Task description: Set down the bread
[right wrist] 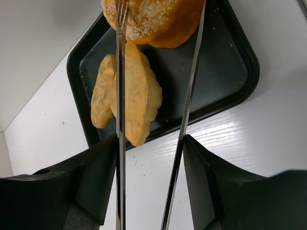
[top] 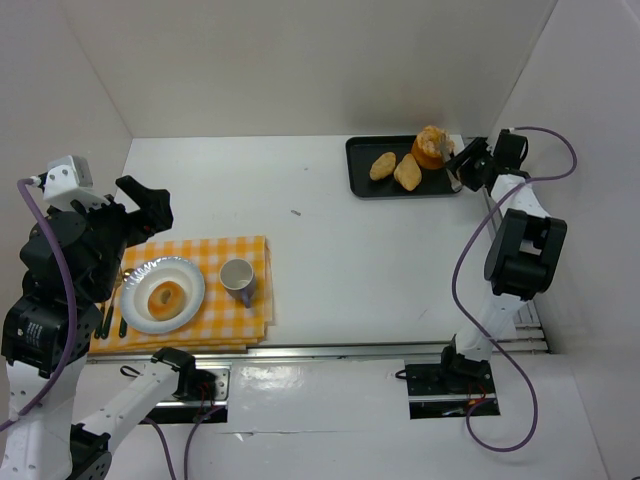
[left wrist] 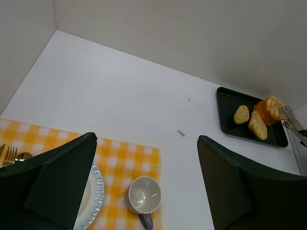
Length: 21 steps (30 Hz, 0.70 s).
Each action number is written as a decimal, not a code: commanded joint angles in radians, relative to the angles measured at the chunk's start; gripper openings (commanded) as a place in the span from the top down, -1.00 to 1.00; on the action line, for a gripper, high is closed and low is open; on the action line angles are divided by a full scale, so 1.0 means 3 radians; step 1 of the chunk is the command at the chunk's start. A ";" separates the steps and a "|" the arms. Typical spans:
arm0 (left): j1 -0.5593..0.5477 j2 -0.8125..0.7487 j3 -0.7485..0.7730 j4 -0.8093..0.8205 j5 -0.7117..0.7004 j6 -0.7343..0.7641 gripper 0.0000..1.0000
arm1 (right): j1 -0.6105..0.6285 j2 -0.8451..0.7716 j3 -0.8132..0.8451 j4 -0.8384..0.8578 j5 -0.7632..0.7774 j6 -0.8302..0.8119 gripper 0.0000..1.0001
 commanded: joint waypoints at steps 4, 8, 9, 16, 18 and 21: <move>-0.0017 -0.0018 0.0006 0.0149 -0.0013 0.0041 -0.99 | 0.0002 0.0136 0.0213 0.0243 -0.0036 0.0066 -0.17; -0.0017 0.0013 0.0006 0.0180 0.0018 0.0041 -0.99 | 0.0002 0.0136 0.0300 0.0279 -0.0077 0.0066 0.35; -0.0017 0.0013 0.0006 0.0180 0.0018 0.0041 -0.99 | 0.0002 0.0035 0.0300 0.0325 -0.0077 0.0066 0.45; -0.0017 0.0013 0.0006 0.0180 0.0018 0.0041 -0.99 | 0.0002 -0.0410 0.0162 0.0458 -0.0143 0.0138 0.86; -0.0017 0.0013 0.0006 0.0180 0.0018 0.0041 -0.99 | 0.0002 -0.0584 0.0162 0.0458 -0.0179 0.0138 0.88; -0.0017 0.0013 0.0006 0.0180 0.0018 0.0041 -0.99 | 0.0084 -0.0814 0.0131 0.0458 -0.0225 0.0108 0.88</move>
